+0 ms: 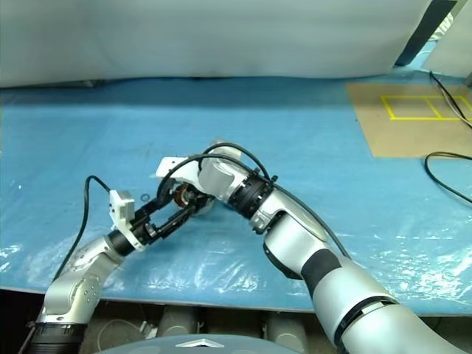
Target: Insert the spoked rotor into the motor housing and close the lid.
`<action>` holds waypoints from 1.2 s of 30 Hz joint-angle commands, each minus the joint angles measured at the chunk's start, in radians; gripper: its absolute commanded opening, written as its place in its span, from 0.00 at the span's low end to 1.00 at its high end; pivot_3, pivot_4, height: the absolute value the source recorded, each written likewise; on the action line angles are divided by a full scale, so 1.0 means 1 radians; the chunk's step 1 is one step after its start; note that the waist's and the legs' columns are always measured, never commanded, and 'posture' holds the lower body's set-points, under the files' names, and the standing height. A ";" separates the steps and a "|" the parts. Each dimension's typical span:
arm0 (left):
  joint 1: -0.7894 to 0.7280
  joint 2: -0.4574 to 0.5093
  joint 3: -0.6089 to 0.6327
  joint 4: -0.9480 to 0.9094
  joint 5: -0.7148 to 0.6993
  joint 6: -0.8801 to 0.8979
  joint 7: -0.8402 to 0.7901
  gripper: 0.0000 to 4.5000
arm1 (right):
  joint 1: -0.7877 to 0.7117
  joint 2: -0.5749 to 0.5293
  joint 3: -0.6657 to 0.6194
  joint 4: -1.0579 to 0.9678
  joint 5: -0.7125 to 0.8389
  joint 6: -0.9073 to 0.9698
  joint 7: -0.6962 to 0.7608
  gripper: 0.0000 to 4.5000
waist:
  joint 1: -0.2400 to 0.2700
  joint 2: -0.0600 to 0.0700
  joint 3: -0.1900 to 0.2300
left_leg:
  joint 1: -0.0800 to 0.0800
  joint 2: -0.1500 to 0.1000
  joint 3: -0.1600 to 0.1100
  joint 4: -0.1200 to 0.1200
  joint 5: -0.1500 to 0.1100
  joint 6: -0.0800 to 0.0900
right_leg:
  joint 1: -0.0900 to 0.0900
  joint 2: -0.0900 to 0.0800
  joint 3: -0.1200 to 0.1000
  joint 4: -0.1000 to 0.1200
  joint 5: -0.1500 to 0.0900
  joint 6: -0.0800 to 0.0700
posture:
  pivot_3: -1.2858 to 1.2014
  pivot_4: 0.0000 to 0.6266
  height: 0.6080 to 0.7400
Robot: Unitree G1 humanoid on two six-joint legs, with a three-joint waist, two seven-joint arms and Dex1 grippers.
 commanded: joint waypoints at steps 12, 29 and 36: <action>-0.006 0.139 0.161 -0.014 -0.112 0.038 -0.020 1.00 | -0.071 -0.055 -0.048 -0.044 0.237 0.027 0.158 0.87 | -0.006 0.000 0.000 | -0.002 0.001 0.000 -0.002 0.000 -0.001 | -0.004 0.001 0.000 0.000 0.002 0.004 | 0.52 0.24 1.00; 0.063 0.292 0.256 -0.011 -0.123 0.067 -0.051 1.00 | 0.149 -0.498 -0.246 -0.486 0.487 -0.077 0.134 0.87 | 0.000 -0.002 0.000 | -0.003 0.000 0.001 -0.002 0.000 -0.001 | -0.003 0.002 0.000 0.000 0.003 0.005 | 0.52 0.24 1.00; 0.070 0.308 0.292 0.001 -0.128 0.049 -0.054 1.00 | 0.509 -0.589 -0.461 -0.607 0.453 -0.246 -0.281 0.87 | 0.008 -0.003 0.000 | 0.000 0.000 0.002 -0.001 0.000 -0.001 | -0.001 0.002 0.001 -0.001 0.003 0.005 | 0.52 0.24 1.00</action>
